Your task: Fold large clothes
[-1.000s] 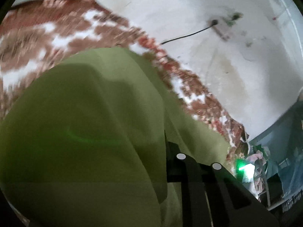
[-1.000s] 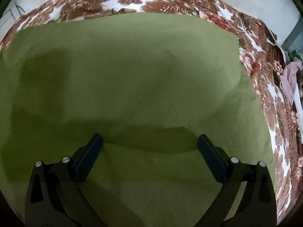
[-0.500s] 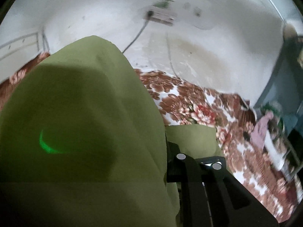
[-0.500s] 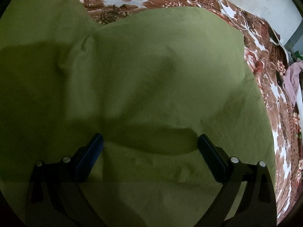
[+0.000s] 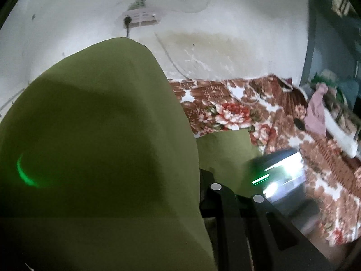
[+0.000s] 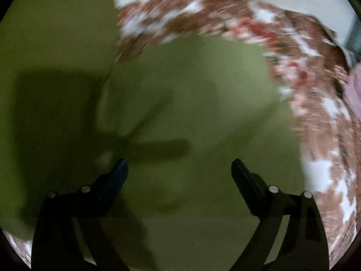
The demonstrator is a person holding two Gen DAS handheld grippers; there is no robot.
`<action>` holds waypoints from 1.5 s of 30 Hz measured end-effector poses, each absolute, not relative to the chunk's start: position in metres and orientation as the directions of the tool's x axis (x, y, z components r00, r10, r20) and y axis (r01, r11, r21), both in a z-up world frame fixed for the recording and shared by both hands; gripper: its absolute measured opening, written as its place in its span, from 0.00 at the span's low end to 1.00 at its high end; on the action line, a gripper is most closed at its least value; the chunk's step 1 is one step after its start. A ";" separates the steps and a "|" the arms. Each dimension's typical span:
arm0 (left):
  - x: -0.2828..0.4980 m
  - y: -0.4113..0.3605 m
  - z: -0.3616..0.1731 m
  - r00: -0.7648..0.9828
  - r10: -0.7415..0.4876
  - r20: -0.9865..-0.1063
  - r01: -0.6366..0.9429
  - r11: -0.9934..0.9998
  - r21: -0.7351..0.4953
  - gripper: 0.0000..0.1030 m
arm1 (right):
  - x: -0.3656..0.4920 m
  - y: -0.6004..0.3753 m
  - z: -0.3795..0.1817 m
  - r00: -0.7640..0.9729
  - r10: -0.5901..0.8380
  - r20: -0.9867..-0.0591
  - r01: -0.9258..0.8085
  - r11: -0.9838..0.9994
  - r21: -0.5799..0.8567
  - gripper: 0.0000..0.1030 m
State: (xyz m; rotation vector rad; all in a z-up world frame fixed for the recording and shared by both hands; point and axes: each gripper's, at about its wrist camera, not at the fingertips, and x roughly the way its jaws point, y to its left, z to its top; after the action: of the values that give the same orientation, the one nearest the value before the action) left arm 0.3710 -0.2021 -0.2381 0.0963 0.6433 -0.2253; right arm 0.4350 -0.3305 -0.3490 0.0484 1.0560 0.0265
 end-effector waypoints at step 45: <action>0.302 -0.410 -0.443 0.857 0.073 -0.511 0.495 0.165 0.853 0.16 | 0.480 -0.447 -0.325 0.072 0.609 -0.790 -0.002 0.792 0.610 0.87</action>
State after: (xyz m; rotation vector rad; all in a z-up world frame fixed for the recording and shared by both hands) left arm 0.3024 -0.4100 -0.4433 1.3871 0.4968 -0.3182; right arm 0.4803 -0.4470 -0.3254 0.5251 1.4396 0.4921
